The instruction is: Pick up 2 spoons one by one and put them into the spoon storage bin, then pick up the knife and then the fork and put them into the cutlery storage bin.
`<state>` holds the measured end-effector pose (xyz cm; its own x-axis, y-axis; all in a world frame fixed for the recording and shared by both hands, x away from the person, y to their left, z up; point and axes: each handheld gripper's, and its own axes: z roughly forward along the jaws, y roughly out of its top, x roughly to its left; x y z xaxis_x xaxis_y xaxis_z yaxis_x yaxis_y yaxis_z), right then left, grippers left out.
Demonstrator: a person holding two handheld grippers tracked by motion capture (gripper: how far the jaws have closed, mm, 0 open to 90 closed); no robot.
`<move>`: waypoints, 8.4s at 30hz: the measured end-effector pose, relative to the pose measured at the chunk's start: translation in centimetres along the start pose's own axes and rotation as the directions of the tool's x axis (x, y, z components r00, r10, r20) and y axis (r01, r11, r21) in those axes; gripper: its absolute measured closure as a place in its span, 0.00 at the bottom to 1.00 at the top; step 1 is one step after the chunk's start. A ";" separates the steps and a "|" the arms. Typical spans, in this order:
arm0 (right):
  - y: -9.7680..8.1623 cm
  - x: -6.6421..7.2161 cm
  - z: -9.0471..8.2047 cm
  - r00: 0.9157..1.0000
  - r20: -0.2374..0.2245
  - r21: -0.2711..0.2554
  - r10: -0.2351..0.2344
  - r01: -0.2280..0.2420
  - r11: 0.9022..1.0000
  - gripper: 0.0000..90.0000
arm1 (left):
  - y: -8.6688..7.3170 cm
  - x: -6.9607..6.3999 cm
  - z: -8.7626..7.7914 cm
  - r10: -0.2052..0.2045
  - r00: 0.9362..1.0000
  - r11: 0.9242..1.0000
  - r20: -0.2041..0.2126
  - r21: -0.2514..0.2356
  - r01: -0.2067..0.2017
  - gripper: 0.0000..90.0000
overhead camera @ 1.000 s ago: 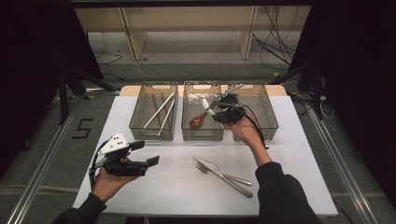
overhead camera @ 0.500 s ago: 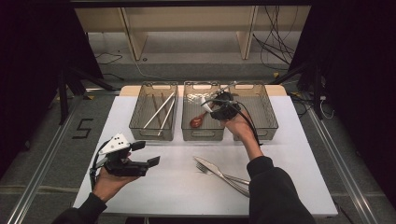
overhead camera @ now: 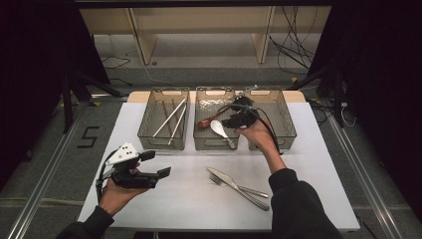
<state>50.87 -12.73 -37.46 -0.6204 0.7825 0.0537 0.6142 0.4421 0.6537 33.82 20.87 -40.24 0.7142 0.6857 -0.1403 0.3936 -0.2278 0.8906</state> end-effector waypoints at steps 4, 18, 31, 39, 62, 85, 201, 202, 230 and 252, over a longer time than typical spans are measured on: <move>-0.2 0.5 -1.1 1.000 -0.016 -0.009 -0.022 0.022 1.000 0.50 | 0.0 0.0 0.0 0.000 1.000 1.000 -0.001 0.000 0.000 0.18; -4.5 2.9 -4.4 0.993 -0.096 -0.025 -0.067 0.064 0.998 0.38 | 0.0 0.0 0.0 -0.005 1.000 1.000 -0.005 -0.005 0.005 0.18; -7.8 3.9 -5.6 0.989 -0.126 -0.007 -0.072 0.072 0.997 0.34 | 0.1 0.0 -0.1 -0.004 1.000 1.000 -0.009 -0.012 0.003 0.18; -9.3 4.2 -5.8 0.989 -0.130 0.011 -0.072 0.074 0.997 0.34 | 0.1 0.0 -0.1 -0.002 1.000 1.000 -0.009 -0.013 0.001 0.17; -12.5 5.7 -5.7 0.981 -0.167 0.125 -0.099 0.121 0.985 0.34 | 0.3 -0.2 0.0 -0.001 1.000 1.000 -0.011 -0.015 0.000 0.17; -13.8 6.7 -4.9 0.977 -0.184 0.223 -0.110 0.150 0.963 0.43 | 0.3 -0.3 -0.1 0.007 1.000 1.000 -0.013 -0.016 -0.007 0.17; -12.6 4.7 -5.9 0.983 -0.120 0.258 -0.142 0.169 0.951 0.90 | 0.0 -0.1 0.0 0.017 1.000 1.000 -0.014 -0.012 -0.017 0.18; -12.6 4.5 -6.0 0.983 -0.118 0.252 -0.142 0.168 0.953 0.90 | 0.0 -0.1 0.0 0.016 1.000 1.000 -0.015 -0.012 -0.016 0.18; -11.9 2.3 -7.5 0.992 -0.101 0.160 -0.074 0.089 0.983 0.90 | 0.0 -0.1 -0.1 0.017 1.000 1.000 -0.018 -0.018 -0.017 0.18; -8.5 -4.0 -9.8 0.998 0.016 0.045 0.055 -0.056 0.997 0.90 | 0.0 0.0 -0.1 0.019 1.000 1.000 -0.022 -0.016 -0.019 0.18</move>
<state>43.31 -23.90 -35.86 -0.5777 0.8126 0.0777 0.6691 0.4169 0.6152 33.74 20.90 -40.18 0.7084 0.6965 -0.1138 0.3708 -0.2301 0.8997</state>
